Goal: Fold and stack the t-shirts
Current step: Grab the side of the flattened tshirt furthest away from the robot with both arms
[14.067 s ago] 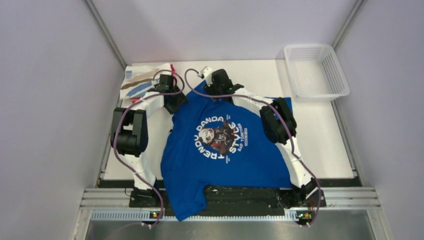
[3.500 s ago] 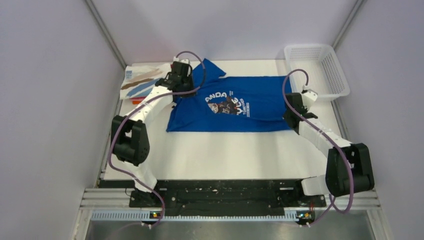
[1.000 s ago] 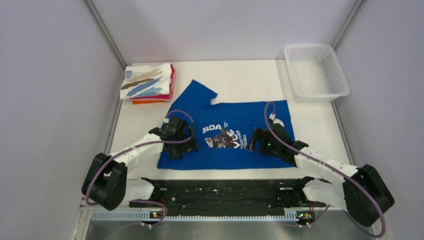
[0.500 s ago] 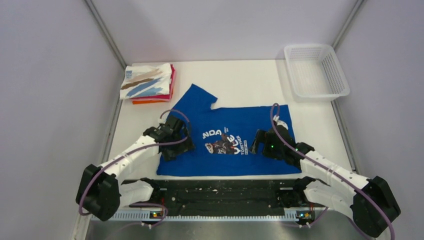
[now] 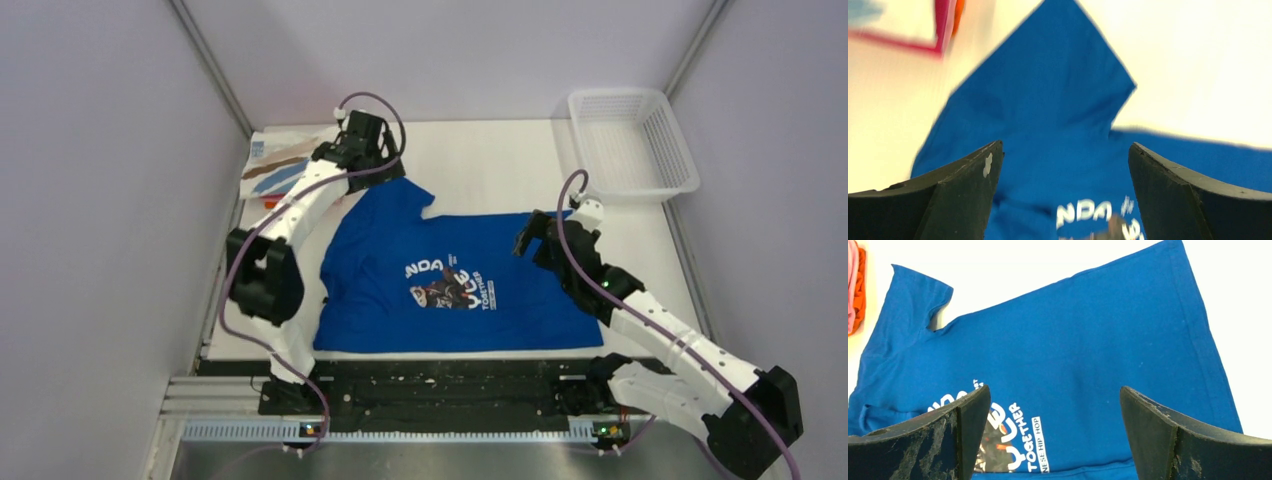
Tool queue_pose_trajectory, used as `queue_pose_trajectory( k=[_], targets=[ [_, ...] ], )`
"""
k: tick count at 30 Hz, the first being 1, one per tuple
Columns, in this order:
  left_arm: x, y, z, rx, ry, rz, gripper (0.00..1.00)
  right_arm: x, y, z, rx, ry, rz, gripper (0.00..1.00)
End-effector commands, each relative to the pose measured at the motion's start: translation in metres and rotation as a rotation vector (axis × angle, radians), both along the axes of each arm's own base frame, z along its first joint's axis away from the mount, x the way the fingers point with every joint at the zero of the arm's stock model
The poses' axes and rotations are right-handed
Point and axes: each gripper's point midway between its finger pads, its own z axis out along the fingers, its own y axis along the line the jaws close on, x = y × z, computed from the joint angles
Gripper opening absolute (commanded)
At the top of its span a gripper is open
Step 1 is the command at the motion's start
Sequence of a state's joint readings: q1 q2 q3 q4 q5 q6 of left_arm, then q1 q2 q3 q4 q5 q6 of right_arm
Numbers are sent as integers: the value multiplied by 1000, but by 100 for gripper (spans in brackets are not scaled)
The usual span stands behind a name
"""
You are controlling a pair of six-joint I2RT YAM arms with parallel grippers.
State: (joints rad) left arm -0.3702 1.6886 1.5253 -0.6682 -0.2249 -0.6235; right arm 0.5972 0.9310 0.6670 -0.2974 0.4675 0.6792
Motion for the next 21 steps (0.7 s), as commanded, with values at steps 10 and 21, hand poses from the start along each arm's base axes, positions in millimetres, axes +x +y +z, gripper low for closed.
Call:
queue_pose_trajectory(
  k=[10, 21],
  targets=[
    [181, 4, -83, 165, -18, -97, 98, 10, -24, -39, -35, 55, -46, 99],
    [181, -14, -126, 66, 24, -92, 81, 7, -25, -58, -73, 114, -22, 99]
  ],
)
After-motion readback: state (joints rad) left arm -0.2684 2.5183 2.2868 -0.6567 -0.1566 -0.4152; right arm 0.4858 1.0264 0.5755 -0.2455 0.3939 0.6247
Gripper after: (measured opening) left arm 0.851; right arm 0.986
